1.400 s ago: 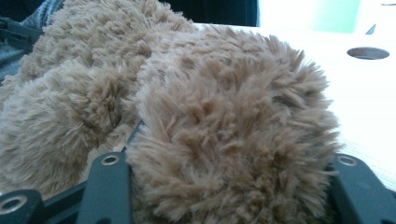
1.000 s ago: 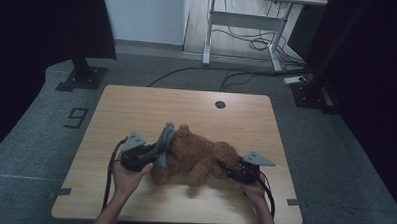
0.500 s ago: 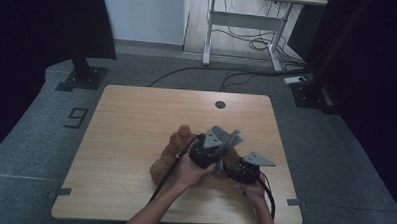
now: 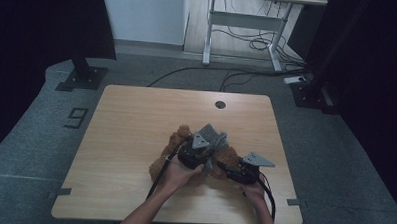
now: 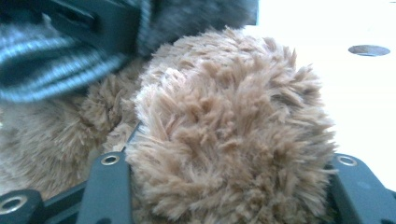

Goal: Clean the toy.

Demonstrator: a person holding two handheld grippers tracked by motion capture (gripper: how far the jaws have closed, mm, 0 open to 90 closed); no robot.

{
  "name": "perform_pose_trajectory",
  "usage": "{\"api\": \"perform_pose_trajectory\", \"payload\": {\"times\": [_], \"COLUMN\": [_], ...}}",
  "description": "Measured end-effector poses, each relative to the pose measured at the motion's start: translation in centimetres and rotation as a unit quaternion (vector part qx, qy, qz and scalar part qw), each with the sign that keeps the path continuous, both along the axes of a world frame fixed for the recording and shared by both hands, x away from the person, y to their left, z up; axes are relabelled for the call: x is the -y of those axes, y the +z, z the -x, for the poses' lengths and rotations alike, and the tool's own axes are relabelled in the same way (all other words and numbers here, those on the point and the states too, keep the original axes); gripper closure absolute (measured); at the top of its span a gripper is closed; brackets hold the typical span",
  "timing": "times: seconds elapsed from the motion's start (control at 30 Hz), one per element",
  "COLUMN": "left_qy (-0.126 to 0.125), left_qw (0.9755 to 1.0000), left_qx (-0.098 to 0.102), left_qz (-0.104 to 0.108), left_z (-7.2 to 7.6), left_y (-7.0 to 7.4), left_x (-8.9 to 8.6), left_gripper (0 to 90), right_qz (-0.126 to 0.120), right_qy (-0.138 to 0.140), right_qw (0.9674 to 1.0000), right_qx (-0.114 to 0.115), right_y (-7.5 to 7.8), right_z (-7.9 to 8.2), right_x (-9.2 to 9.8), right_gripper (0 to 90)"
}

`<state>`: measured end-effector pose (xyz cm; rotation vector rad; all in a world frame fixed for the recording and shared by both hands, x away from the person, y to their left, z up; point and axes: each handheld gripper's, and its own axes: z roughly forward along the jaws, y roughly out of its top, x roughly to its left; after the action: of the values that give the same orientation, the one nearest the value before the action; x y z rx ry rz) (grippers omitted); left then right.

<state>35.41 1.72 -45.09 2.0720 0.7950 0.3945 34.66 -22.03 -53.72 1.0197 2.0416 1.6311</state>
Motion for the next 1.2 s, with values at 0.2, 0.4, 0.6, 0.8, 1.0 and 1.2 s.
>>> {"api": "perform_pose_trajectory", "payload": {"times": [0.2,0.4,0.6,0.8,1.0,1.2], "left_qy": [0.024,0.047,0.086,0.127,0.135,0.126], "left_qw": [0.9995,0.9985,0.9959,0.99,0.9871,0.9897], "left_qx": [0.006,0.013,0.001,-0.057,-0.083,-0.06], "left_qz": [0.018,0.023,0.028,0.019,0.023,0.029], "left_z": [0.1,0.6,0.6,-0.5,-0.8,-0.7], "left_y": [0.4,0.6,0.0,-3.1,-5.1,-2.5], "left_x": [-3.2,-6.5,-10.2,-13.1,-13.5,-13.5], "left_gripper": [78.8,78.8,78.5,78.6,78.5,78.4], "right_qz": [-0.004,-0.003,-0.006,-0.011,-0.011,-0.01], "right_qy": [0.0,0.0,0.0,0.0,0.0,0.0], "right_qw": [1.0,1.0,1.0,0.9999,0.9999,0.9999], "right_qx": [-0.002,-0.001,-0.004,-0.007,-0.007,-0.008], "right_y": [-0.1,-0.1,-0.1,-0.2,-0.2,-0.2], "right_z": [0.0,0.0,-0.1,-0.2,-0.2,-0.2], "right_x": [0.0,0.0,0.1,0.2,0.3,0.3], "right_gripper": [42.9,42.8,42.7,42.8,42.8,42.8]}}
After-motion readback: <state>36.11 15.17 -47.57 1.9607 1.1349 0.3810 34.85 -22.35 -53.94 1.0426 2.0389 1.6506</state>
